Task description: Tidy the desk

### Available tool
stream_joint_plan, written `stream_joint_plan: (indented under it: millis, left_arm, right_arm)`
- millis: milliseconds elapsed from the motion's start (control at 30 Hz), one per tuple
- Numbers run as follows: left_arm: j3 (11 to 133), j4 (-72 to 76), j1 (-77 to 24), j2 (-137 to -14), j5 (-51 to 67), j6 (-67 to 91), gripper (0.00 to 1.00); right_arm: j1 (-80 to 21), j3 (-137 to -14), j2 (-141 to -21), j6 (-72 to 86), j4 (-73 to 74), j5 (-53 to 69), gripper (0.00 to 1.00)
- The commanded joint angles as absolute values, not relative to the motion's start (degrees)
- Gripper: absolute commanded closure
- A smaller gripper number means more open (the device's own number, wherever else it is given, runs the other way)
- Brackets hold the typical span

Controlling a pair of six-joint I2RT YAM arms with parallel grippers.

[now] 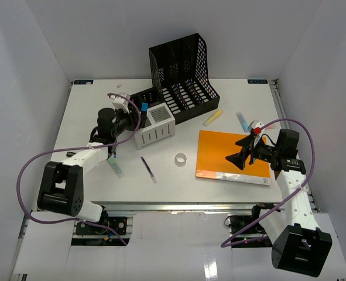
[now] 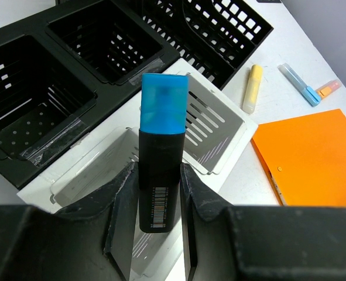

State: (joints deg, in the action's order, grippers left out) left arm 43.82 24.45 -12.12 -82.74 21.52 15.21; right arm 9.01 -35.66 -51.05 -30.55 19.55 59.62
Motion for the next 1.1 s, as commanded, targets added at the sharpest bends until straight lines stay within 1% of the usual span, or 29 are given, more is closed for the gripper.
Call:
stream_joint_plan:
  millis: [0, 67, 200, 367, 433, 500, 600, 633, 667, 700, 800, 867, 967, 1000, 1067]
  left_arm:
    - [42.8, 24.6, -12.0, -79.6, 20.5, 15.7, 0.58]
    - [42.5, 24.3, -12.0, -79.1, 19.6, 15.7, 0.52]
    - [41.5, 24.3, -12.0, -77.3, 18.7, 15.8, 0.45]
    - [41.1, 23.5, -12.0, -75.0, 18.1, 16.2, 0.44]
    - [41.1, 22.0, -12.0, -73.1, 15.2, 17.7, 0.44]
    - [40.6, 19.2, -11.8, -70.4, 9.9, 20.3, 0.5]
    - [39.2, 8.6, -9.2, -64.7, -1.9, 27.8, 0.74]
    - [38.8, 5.4, -8.1, -63.3, -4.8, 30.3, 0.76]
    - [38.6, 0.2, -5.9, -61.8, -8.1, 33.8, 0.74]
    - [39.0, -5.1, -3.9, -61.0, -11.4, 38.3, 0.66]
    - [43.0, -22.4, 3.4, -63.2, -22.7, 53.2, 0.29]
    - [45.3, -31.2, 8.2, -67.9, -27.0, 58.3, 0.14]
    - [48.1, -39.4, 15.9, -77.3, -27.8, 62.6, 0.06]
    - [48.8, -40.4, 17.5, -81.8, -27.6, 63.4, 0.06]
    - [49.5, -40.2, 20.3, -85.5, -26.5, 63.6, 0.05]
  right_arm:
    - [9.5, -35.2, -51.5, -31.3, 19.2, 61.3, 0.1]
    - [9.5, -35.2, -51.7, -31.4, 19.2, 61.3, 0.1]
    - [9.9, -35.0, -51.9, -31.4, 19.2, 61.5, 0.1]
    - [10.1, -34.9, -52.0, -31.4, 19.2, 61.8, 0.1]
    - [10.2, -34.9, -51.9, -31.5, 19.2, 61.7, 0.1]
    - [10.1, -34.9, -51.9, -31.5, 19.2, 61.7, 0.1]
    - [10.3, -35.0, -51.8, -31.5, 19.2, 61.8, 0.1]
    - [10.2, -35.0, -51.8, -31.5, 19.3, 61.8, 0.1]
    - [10.2, -35.0, -51.8, -31.5, 19.3, 61.8, 0.1]
    - [10.3, -35.1, -51.9, -31.5, 19.3, 62.0, 0.1]
    - [10.3, -35.1, -52.0, -31.5, 19.3, 62.3, 0.1]
    - [10.3, -35.0, -52.1, -31.4, 19.3, 62.2, 0.1]
    - [10.2, -34.9, -52.6, -31.4, 19.3, 62.2, 0.1]
    - [10.2, -34.9, -52.9, -31.4, 19.3, 62.1, 0.1]
    - [10.2, -34.8, -53.3, -31.4, 19.3, 61.9, 0.1]
